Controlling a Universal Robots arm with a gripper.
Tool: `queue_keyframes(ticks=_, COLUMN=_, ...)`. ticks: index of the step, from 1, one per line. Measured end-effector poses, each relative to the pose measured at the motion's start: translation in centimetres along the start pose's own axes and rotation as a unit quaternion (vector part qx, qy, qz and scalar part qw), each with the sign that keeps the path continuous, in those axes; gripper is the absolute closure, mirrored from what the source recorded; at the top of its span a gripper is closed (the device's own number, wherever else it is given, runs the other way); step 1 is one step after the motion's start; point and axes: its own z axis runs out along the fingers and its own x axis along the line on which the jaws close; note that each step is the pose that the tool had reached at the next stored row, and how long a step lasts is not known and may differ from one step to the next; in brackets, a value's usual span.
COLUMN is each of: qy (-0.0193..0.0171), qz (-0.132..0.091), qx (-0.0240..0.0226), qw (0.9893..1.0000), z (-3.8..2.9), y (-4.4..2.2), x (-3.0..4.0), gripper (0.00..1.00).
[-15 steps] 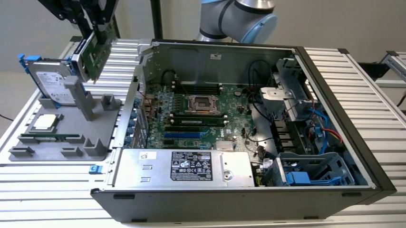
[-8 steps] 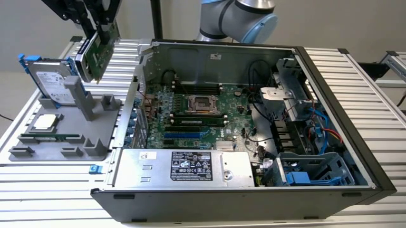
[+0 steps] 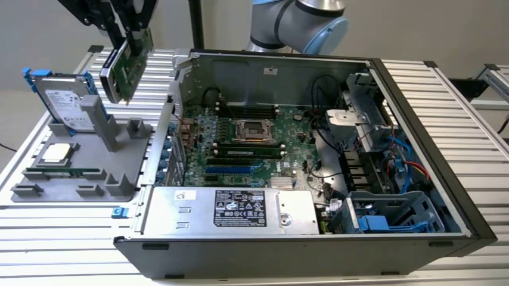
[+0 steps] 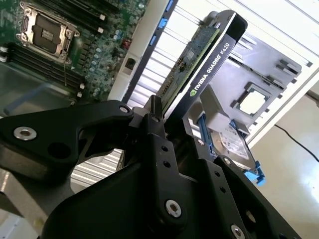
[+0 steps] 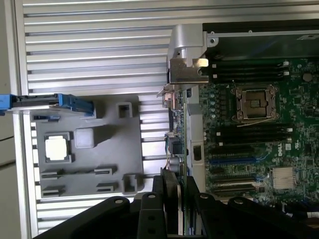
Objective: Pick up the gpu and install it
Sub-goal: 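Pick up the gpu and move the gpu toward the slot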
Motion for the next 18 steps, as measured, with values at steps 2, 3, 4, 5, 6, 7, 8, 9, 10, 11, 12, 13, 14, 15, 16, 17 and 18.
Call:
queue_keyframes(ticks=2, qy=0.0000, qz=0.000, qx=0.0000, qw=1.0000, z=0.01, y=0.01, x=-0.15, gripper=1.00)
queue_keyframes(ticks=3, qy=0.0000, qz=0.000, qx=0.0000, qw=1.0000, z=0.01, y=0.02, x=-0.21, gripper=1.00)
queue_keyframes(ticks=4, qy=0.0000, qz=0.000, qx=0.0000, qw=1.0000, z=0.01, y=0.02, x=-0.27, gripper=1.00)
queue_keyframes(ticks=5, qy=0.0000, qz=0.000, qx=0.0000, qw=1.0000, z=0.02, y=0.03, x=-0.32, gripper=1.00)
queue_keyframes(ticks=6, qy=0.0000, qz=0.000, qx=0.0000, qw=1.0000, z=0.02, y=0.03, x=-0.38, gripper=1.00)
queue_keyframes(ticks=7, qy=0.0000, qz=0.000, qx=0.0000, qw=1.0000, z=0.01, y=0.03, x=-0.43, gripper=1.00)
queue_keyframes(ticks=8, qy=0.0000, qz=0.000, qx=0.0000, qw=1.0000, z=0.02, y=0.04, x=-0.50, gripper=1.00)
queue_keyframes(ticks=9, qy=0.0000, qz=0.000, qx=0.0000, qw=1.0000, z=0.02, y=0.04, x=-0.58, gripper=1.00)
queue_keyframes(ticks=10, qy=0.0000, qz=0.000, qx=0.0000, qw=1.0000, z=0.03, y=0.05, x=-0.66, gripper=1.00)
queue_keyframes(ticks=11, qy=0.0000, qz=0.000, qx=0.0000, qw=1.0000, z=0.03, y=0.06, x=-0.74, gripper=1.00)
queue_keyframes(ticks=12, qy=0.0000, qz=0.000, qx=0.0000, qw=1.0000, z=0.04, y=0.06, x=-0.84, gripper=1.00)
queue_keyframes(ticks=13, qy=0.0000, qz=0.000, qx=0.0000, qw=1.0000, z=0.04, y=0.07, x=-0.94, gripper=1.00)
queue_keyframes(ticks=14, qy=0.0000, qz=0.000, qx=0.0000, qw=1.0000, z=0.04, y=0.08, x=-1.04, gripper=1.00)
queue_keyframes(ticks=15, qy=0.0000, qz=0.000, qx=-0.0001, qw=1.0000, z=0.05, y=0.09, x=-1.13, gripper=1.00)
queue_keyframes(ticks=16, qy=0.0000, qz=0.000, qx=0.0000, qw=1.0000, z=0.05, y=0.11, x=-1.22, gripper=1.00)
queue_keyframes(ticks=17, qy=0.0000, qz=0.000, qx=0.0000, qw=1.0000, z=0.06, y=0.12, x=-1.32, gripper=1.00)
queue_keyframes(ticks=18, qy=0.0000, qz=0.000, qx=0.0000, qw=1.0000, z=0.06, y=0.14, x=-1.42, gripper=1.00)
